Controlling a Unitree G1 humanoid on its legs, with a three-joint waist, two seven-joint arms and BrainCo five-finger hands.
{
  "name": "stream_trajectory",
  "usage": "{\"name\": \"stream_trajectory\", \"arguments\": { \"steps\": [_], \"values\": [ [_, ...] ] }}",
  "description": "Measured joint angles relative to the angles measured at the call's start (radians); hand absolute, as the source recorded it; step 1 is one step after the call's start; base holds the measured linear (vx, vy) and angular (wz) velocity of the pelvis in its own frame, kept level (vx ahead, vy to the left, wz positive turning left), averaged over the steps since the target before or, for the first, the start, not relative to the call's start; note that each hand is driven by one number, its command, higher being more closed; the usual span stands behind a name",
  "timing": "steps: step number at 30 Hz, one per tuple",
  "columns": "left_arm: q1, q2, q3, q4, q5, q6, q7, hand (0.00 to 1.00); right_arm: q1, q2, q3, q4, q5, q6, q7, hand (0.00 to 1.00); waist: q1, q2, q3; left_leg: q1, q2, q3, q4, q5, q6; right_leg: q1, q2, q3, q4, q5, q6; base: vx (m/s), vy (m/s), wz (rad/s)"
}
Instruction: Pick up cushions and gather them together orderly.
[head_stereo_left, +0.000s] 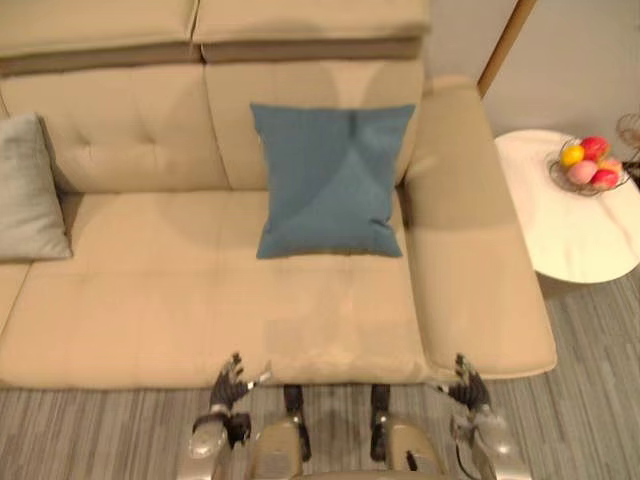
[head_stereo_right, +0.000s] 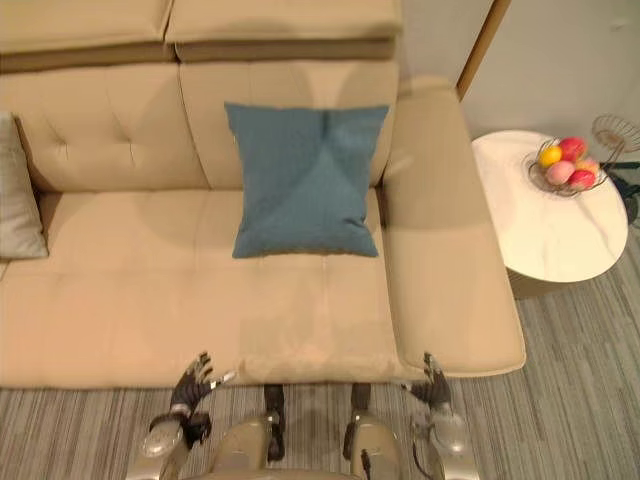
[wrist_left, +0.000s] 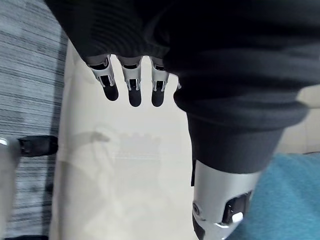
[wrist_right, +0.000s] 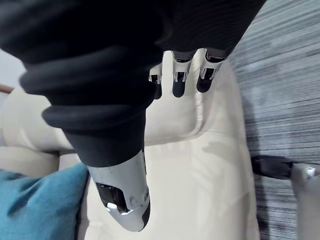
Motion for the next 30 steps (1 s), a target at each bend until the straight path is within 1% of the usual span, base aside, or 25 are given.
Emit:
{"name": "stream_trajectory", "arguments": {
  "steps": [2,5,6,7,8,9,10,11,12,13,14,15,17,18,19,20,21,22,23,24,25,26,27,28,30],
  "values": [
    [0.029,0.002,0.019,0.046,0.041,0.004,-0.014,0.0,0.045,-0.008,0.0,0.034,-0.028,0.001,0.018,0.0,-0.003,-0.002,-0.034,0.046,-0.003,0.016,-0.027,0.0,0.0,0.025,0.001,0.022,-0.012,-0.001,0.003,0.04,0.027,-0.2],
    [0.034,0.011,0.018,0.058,0.066,0.005,-0.017,0.0,0.044,-0.012,0.005,0.042,-0.047,0.001,0.038,0.0,0.0,-0.008,-0.039,0.052,-0.004,0.043,-0.033,0.0,0.0,0.016,0.002,0.049,-0.004,0.005,0.012,0.01,0.018,-0.29],
    [0.024,0.021,0.017,0.053,0.069,0.004,-0.017,0.0,0.033,-0.011,0.014,0.039,-0.056,0.001,0.039,0.0,-0.001,-0.014,-0.038,0.021,-0.003,0.054,-0.002,-0.003,0.006,-0.016,0.0,0.054,0.025,0.008,0.025,-0.04,0.023,-0.17],
    [0.002,0.028,0.017,0.042,0.069,0.004,-0.015,0.0,0.029,-0.01,0.023,0.02,-0.057,-0.001,0.039,0.0,-0.005,-0.017,-0.04,-0.043,0.006,0.054,0.069,-0.014,0.023,-0.068,-0.012,0.068,0.064,0.02,0.05,-0.05,0.016,-0.14],
    [-0.01,0.024,0.018,0.02,0.07,0.003,-0.013,0.0,0.027,-0.009,0.024,0.008,-0.056,-0.001,0.039,0.0,-0.001,-0.006,-0.04,-0.085,0.035,0.056,0.104,-0.023,0.032,-0.093,0.0,0.083,0.084,0.029,0.079,-0.12,-0.005,0.03],
    [-0.022,0.025,0.017,-0.007,0.069,-0.004,-0.012,0.0,0.013,-0.005,0.039,-0.002,-0.053,0.0,0.041,0.0,-0.003,0.005,-0.033,-0.124,0.056,0.049,0.136,-0.029,0.038,-0.177,0.003,0.096,0.343,-0.075,0.049,-0.09,-0.03,0.16],
    [-0.029,0.026,0.014,-0.017,0.069,-0.007,-0.012,0.0,0.014,-0.004,0.049,-0.006,-0.052,0.0,0.043,0.0,-0.003,0.0,-0.031,-0.12,0.054,0.037,0.149,-0.028,0.038,-0.201,-0.007,0.101,0.504,-0.142,0.035,-0.08,-0.071,0.4],
    [-0.028,0.025,0.016,-0.025,0.068,-0.007,-0.011,0.0,0.032,0.002,0.058,-0.006,-0.051,0.0,0.049,0.0,-0.002,-0.009,-0.033,-0.117,0.048,0.02,0.169,-0.027,0.038,-0.188,-0.033,0.11,0.684,-0.203,0.065,-0.06,-0.118,0.54],
    [-0.02,0.023,0.018,-0.035,0.067,-0.007,-0.01,0.0,0.035,0.006,0.077,-0.006,-0.047,0.0,0.054,0.0,0.004,-0.035,-0.045,-0.126,0.039,0.009,0.197,-0.026,0.037,-0.13,-0.06,0.134,0.777,-0.241,0.097,-0.08,-0.143,0.49],
    [-0.013,0.023,0.019,-0.043,0.067,-0.007,-0.009,0.0,0.031,0.006,0.086,-0.008,-0.046,0.0,0.055,0.0,0.006,-0.046,-0.046,-0.131,0.035,0.008,0.207,-0.024,0.034,-0.098,-0.069,0.141,0.778,-0.247,0.104,-0.15,-0.199,0.31],
    [-0.008,0.023,0.021,-0.046,0.066,-0.007,-0.007,0.0,0.022,0.009,0.089,-0.016,-0.046,0.0,0.055,0.0,0.013,-0.06,-0.049,-0.149,0.031,0.008,0.223,-0.017,0.023,-0.058,-0.075,0.152,0.72,-0.299,0.122,-0.16,-0.186,0.06],
    [-0.009,0.015,0.022,-0.045,0.064,-0.005,-0.006,0.0,0.003,0.003,0.084,-0.028,-0.046,-0.001,0.051,0.0,0.026,-0.064,-0.049,-0.171,0.046,0.01,0.227,0.004,0.011,-0.031,-0.062,0.133,0.634,-0.357,0.105,-0.24,-0.234,-0.18],
    [-0.011,-0.03,0.017,-0.051,0.061,-0.004,-0.004,0.0,-0.022,-0.019,0.081,-0.06,-0.042,-0.004,0.035,0.0,0.057,-0.025,-0.049,-0.208,0.09,0.019,0.188,0.067,-0.013,-0.013,-0.01,0.097,0.487,-0.397,0.049,-0.29,-0.214,-0.39],
    [-0.009,-0.049,0.01,-0.048,0.058,-0.002,-0.004,0.0,-0.043,-0.032,0.081,-0.053,-0.04,-0.003,0.032,0.0,0.056,0.0,-0.039,-0.217,0.112,0.005,0.16,0.103,-0.027,-0.012,0.019,0.088,0.449,-0.399,0.01,-0.37,-0.214,0.03],
    [-0.017,-0.067,0.0,-0.046,0.054,0.003,-0.007,0.0,-0.056,-0.05,0.08,-0.036,-0.028,0.002,0.03,0.0,0.03,0.028,-0.026,-0.214,0.126,-0.021,0.089,0.186,-0.049,-0.012,0.033,0.05,0.425,-0.367,-0.015,-0.39,-0.188,0.49],
    [-0.023,-0.07,-0.002,-0.045,0.053,0.005,-0.008,0.0,-0.058,-0.045,0.065,-0.031,-0.021,0.013,0.029,0.0,0.015,0.021,-0.016,-0.214,0.125,-0.026,0.116,0.174,-0.057,-0.016,0.026,0.013,0.419,-0.348,-0.045,-0.4,-0.162,0.65],
    [-0.027,-0.066,0.0,-0.046,0.053,0.005,-0.008,0.0,-0.055,-0.034,0.058,-0.031,-0.016,0.018,0.028,0.0,0.01,0.017,-0.015,-0.216,0.114,-0.018,0.18,0.124,-0.047,-0.017,0.016,0.006,0.418,-0.341,-0.057,-0.36,-0.111,0.5],
    [-0.027,-0.058,0.005,-0.048,0.053,0.005,-0.007,0.0,-0.05,-0.031,0.038,-0.032,-0.015,0.018,0.024,0.0,0.002,-0.017,-0.005,-0.213,0.093,-0.001,0.31,0.03,-0.016,-0.018,-0.006,0.004,0.404,-0.323,-0.061,-0.32,-0.088,0.26],
    [-0.026,-0.056,0.008,-0.048,0.053,0.005,-0.007,0.0,-0.044,-0.032,0.036,-0.034,-0.015,0.018,0.017,0.0,0.002,-0.016,-0.005,-0.201,0.087,0.005,0.402,-0.049,0.002,-0.019,-0.011,0.009,0.375,-0.304,-0.061,-0.36,-0.023,0.07],
    [-0.024,-0.055,0.011,-0.048,0.053,0.005,-0.008,0.0,-0.039,-0.042,0.036,-0.033,-0.015,0.019,0.014,0.0,0.005,-0.008,-0.009,-0.17,0.086,0.002,0.432,-0.115,0.004,-0.028,-0.01,0.021,0.355,-0.283,-0.053,-0.26,0.041,-0.04],
    [-0.018,-0.054,0.012,-0.049,0.053,0.005,-0.008,0.0,-0.038,-0.046,0.036,-0.033,-0.015,0.019,0.013,0.0,0.005,-0.001,-0.012,-0.153,0.085,0.0,0.431,-0.137,0.003,-0.034,-0.011,0.022,0.35,-0.274,-0.051,-0.22,0.129,-0.13],
    [-0.011,-0.054,0.016,-0.049,0.053,0.005,-0.009,0.0,-0.033,-0.051,0.032,-0.032,-0.016,0.019,0.014,0.0,0.002,0.011,-0.013,-0.109,0.079,-0.002,0.397,-0.176,-0.007,-0.039,-0.011,0.027,0.334,-0.255,-0.038,-0.13,0.12,-0.1],
    [-0.009,-0.054,0.02,-0.049,0.052,0.005,-0.008,0.0,-0.029,-0.05,0.027,-0.03,-0.016,0.019,0.016,0.0,0.002,0.022,-0.016,-0.079,0.074,-0.002,0.345,-0.191,-0.018,-0.039,-0.009,0.032,0.325,-0.245,-0.024,-0.15,0.158,-0.14],
    [0.0,-0.048,0.022,-0.047,0.048,0.006,-0.008,0.0,-0.024,-0.042,0.02,-0.02,-0.015,0.019,0.017,0.0,0.003,0.028,-0.021,-0.045,0.056,0.003,0.272,-0.196,-0.021,-0.032,-0.014,0.043,0.304,-0.23,-0.003,-0.13,0.155,-0.09],
    [0.006,-0.038,0.021,-0.049,0.046,0.006,-0.008,0.0,-0.011,-0.042,-0.001,-0.018,-0.016,0.02,0.023,0.0,0.001,0.02,-0.035,-0.011,0.017,0.008,0.174,-0.166,-0.016,0.011,-0.03,0.037,0.189,-0.159,0.021,-0.09,0.148,0.01]
  ]
}}
